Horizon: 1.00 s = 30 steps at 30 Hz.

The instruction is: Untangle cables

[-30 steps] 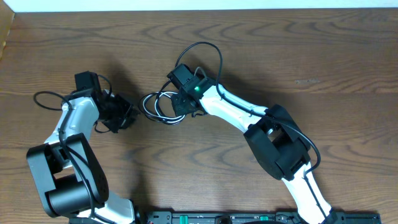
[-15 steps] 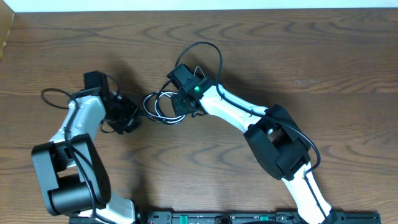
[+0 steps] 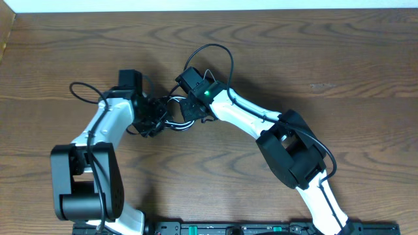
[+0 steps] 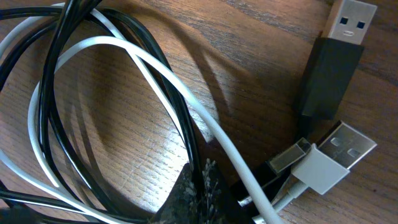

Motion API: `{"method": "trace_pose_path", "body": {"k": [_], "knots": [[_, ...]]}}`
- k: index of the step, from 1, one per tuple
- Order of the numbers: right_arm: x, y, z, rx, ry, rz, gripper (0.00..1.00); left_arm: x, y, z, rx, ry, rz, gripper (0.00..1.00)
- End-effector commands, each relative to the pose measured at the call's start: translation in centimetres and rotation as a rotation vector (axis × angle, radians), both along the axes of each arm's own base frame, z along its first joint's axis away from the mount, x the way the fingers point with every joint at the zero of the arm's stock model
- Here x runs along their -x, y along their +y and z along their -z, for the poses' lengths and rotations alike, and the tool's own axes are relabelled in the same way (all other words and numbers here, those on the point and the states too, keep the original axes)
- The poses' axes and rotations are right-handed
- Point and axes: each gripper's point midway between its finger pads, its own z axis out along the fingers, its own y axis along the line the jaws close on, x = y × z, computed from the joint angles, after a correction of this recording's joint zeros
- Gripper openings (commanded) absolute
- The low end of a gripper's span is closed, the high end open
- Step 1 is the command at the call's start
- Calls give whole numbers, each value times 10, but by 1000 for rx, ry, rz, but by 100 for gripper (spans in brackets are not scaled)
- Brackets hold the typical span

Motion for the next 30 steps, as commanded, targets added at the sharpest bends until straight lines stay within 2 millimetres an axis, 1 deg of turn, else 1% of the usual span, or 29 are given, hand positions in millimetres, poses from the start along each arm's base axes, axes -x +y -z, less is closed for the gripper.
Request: {"method": "trace_pose_path", "body": {"k": [1,7,13,22,30], "knots": [[5,-22,34,97,28,18,1,3,7,0,-98,6,-34,44],[5,-21,34,97,28,16,1,5,3,3,-173,15,-57,44],[5,-21,34,97,28,16,1,5,3,5,-232,10,-72,44],[5,-21,34,97,28,16,1,-3,2,6,-244,-16,-89,44],[5,-21,34,97,28,17,1,0,2,15,-249,15,-89,43]]}}
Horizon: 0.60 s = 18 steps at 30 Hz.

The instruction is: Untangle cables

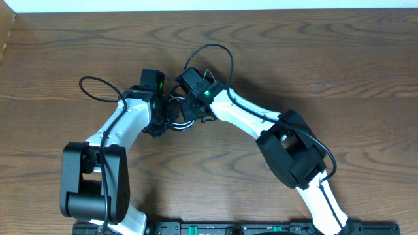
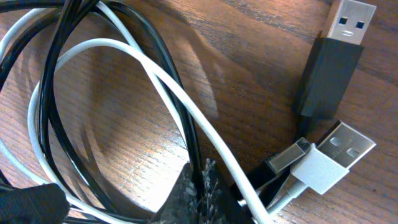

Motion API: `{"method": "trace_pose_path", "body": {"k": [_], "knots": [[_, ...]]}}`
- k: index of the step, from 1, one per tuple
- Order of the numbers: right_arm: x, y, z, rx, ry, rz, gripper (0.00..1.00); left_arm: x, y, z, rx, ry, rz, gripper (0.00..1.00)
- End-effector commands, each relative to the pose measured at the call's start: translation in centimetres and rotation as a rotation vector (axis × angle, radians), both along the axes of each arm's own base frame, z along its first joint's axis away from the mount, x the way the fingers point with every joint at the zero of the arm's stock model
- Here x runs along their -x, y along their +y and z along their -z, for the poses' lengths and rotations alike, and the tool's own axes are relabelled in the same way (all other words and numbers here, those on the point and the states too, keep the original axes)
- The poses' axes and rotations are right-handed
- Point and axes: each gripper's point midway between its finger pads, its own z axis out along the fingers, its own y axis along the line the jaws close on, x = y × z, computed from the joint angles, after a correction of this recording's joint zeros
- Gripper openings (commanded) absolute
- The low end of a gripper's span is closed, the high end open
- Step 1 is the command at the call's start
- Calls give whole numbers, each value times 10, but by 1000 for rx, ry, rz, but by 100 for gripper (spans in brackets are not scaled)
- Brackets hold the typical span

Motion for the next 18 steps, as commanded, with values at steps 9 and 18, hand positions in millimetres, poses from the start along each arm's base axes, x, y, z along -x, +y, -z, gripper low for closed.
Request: {"method": "trace_pose_path", "body": {"k": [9,18], "knots": [[6,-21,34,94,30,15,1,7,6,17,-43,48,-13,42],[6,-21,34,94,30,15,1,8,6,23,-46,65,-12,15]]}}
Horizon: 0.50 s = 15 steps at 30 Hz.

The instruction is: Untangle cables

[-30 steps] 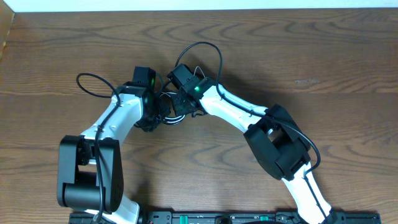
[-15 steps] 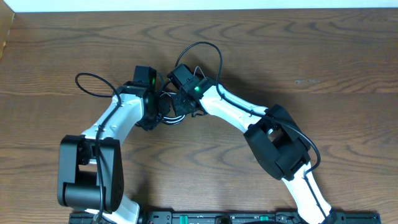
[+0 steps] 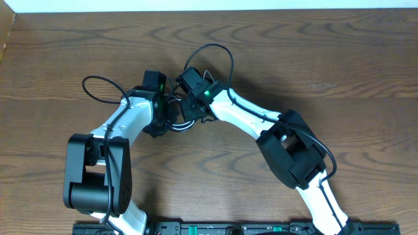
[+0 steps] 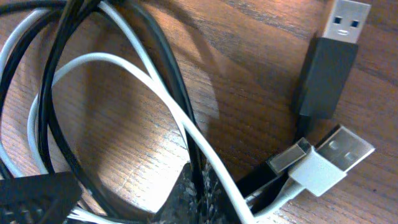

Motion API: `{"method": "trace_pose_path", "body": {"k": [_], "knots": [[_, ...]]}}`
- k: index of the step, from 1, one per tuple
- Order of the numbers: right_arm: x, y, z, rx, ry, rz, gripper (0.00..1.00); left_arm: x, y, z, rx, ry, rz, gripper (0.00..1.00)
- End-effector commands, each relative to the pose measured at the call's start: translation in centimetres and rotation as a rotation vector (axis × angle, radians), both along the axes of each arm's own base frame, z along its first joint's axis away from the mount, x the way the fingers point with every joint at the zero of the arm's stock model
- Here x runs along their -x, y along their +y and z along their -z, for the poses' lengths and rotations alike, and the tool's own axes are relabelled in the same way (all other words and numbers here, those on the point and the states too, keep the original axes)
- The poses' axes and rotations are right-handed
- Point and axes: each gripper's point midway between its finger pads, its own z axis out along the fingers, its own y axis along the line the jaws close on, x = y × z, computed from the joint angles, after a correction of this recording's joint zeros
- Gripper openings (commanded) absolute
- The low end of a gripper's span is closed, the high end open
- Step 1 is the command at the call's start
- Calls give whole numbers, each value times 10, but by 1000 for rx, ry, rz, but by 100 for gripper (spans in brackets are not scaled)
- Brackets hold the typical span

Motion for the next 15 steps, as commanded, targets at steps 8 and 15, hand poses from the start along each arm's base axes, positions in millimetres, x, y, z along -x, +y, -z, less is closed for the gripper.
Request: {"method": "trace_pose_path", "body": {"k": [8,15], "knots": [[6,-21,34,98,30,8,1,10,5,-4,-2,26,-10,7],[6,-21,32,102,21,-17,1,-1,9,-54,107,-112,-30,7]]}}
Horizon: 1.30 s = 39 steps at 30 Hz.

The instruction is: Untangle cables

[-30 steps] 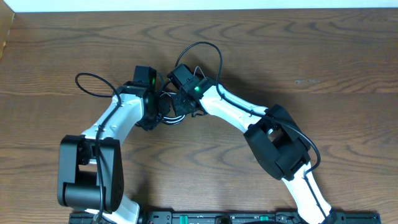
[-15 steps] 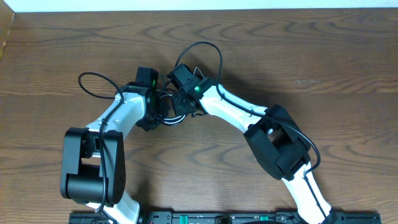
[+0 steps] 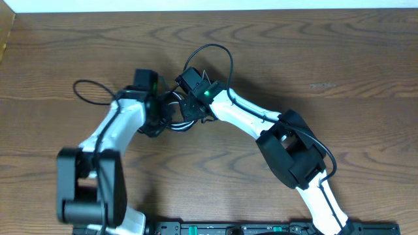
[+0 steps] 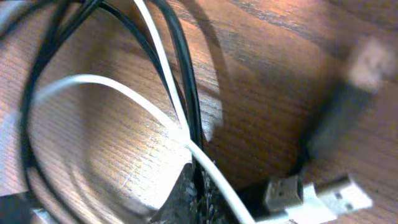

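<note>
A tangle of black and white cables [image 3: 172, 115] lies on the wooden table between my two grippers. In the right wrist view my right gripper [image 4: 198, 198] is shut on a black cable [image 4: 184, 74], and a white cable [image 4: 118, 87] loops across it. The white USB plug [image 4: 323, 194] lies at the lower right. The black USB plug [image 4: 346, 112] above it is blurred. My left gripper [image 3: 155, 121] sits at the tangle's left side. Its fingers are hidden among the cables, so their state does not show.
The wooden table [image 3: 326, 59] stretches all round the arms. Each arm's own thin black cable arcs out from it: one loop [image 3: 83, 91] to the far left and one [image 3: 219, 51] above the right wrist. The right arm's base [image 3: 294, 153] stands at the lower right.
My left arm has shifted to the left. In the right wrist view the cable loops have changed shape, the white plug sits lower and the black plug has moved and blurred. The right gripper still holds.
At first my left gripper stood to the left of the tangle, with the right gripper shut on the black cable. The left gripper then stood close in against the cables, and its finger showed in the right wrist view. Now it is further left and the loops have shifted.
</note>
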Motion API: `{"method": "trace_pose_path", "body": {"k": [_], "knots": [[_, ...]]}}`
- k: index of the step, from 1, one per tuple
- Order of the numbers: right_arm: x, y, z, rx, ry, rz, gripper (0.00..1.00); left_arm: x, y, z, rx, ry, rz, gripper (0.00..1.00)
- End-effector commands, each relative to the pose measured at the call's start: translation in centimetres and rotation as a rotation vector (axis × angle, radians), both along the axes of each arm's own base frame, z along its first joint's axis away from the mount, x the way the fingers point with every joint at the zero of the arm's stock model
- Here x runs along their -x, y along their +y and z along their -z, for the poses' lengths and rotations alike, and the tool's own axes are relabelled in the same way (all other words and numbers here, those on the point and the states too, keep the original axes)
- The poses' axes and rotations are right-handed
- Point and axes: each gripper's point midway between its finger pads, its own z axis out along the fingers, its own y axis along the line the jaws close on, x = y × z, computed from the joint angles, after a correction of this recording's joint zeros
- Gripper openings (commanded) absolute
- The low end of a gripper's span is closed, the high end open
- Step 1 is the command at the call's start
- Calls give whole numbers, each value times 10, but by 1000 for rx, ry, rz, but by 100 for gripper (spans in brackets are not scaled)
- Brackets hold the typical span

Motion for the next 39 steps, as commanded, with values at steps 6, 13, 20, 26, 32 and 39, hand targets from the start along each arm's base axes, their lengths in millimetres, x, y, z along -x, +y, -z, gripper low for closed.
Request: {"method": "trace_pose_path", "body": {"k": [6,13,20,26,32,39], "knots": [[3,-19,16,87,-10,-43,1,0,20,-66,27,-177,-27,7],[2,-22,10,103,-27,-65,1,3,43,-92,12,-253,-73,8],[-3,-32,11,119,-23,-46,1,9,65,-106,72,-284,-162,7],[4,-22,10,79,-8,-125,1,10,82,-109,113,-293,-226,7],[4,-22,10,77,-10,-135,1,9,79,-115,214,-313,-235,7],[-4,-34,12,146,-51,-105,1,6,64,-126,336,-343,-205,8]]}}
